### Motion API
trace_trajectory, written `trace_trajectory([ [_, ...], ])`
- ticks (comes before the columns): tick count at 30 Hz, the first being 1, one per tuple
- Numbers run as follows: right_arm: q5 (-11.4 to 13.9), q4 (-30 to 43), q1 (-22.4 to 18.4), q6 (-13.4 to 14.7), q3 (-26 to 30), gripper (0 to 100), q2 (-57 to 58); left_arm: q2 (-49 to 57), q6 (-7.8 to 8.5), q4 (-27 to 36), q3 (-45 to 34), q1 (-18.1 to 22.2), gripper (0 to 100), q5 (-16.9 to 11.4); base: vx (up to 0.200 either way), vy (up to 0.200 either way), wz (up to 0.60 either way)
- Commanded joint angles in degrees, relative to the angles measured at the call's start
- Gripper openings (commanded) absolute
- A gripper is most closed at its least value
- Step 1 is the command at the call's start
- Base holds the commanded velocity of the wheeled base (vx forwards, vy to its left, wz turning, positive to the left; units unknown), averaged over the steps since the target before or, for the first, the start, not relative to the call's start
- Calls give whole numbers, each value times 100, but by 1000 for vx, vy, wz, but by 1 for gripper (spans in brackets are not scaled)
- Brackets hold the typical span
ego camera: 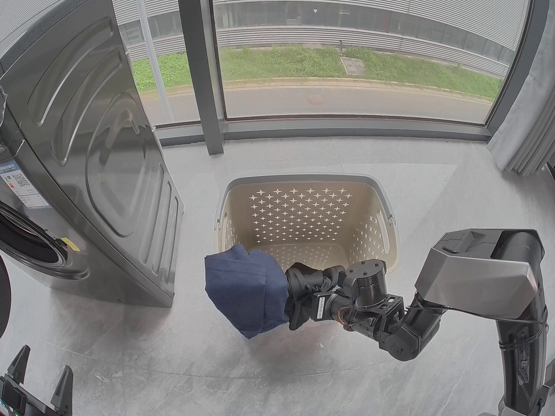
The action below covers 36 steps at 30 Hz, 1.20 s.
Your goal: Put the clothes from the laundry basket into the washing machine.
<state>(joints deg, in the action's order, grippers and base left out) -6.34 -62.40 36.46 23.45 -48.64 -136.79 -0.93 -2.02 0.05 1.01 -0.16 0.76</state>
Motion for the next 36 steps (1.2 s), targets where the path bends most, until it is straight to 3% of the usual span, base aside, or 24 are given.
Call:
trace_trajectory([
  [1,1,-9,54,1,118,0,188,57,-9,4,-92,7,100,4,0,0,0],
  [9,-25,0,247,-34,988,0,1524,57,-9,4,-84,-2,100,4,0,0,0],
  [13,1,-105,309,-438,1612,0,2438,57,0,4,-84,7,100,4,0,0,0],
  [20,159,-650,318,-799,2403,0,3616,57,9,4,-84,7,100,4,0,0,0],
  [29,581,-694,247,-1133,2553,0,5092,57,35,-5,-84,7,100,21,0,0,0],
  [36,651,-650,239,-1414,2473,0,5329,57,71,-5,-92,7,100,21,0,0,0],
])
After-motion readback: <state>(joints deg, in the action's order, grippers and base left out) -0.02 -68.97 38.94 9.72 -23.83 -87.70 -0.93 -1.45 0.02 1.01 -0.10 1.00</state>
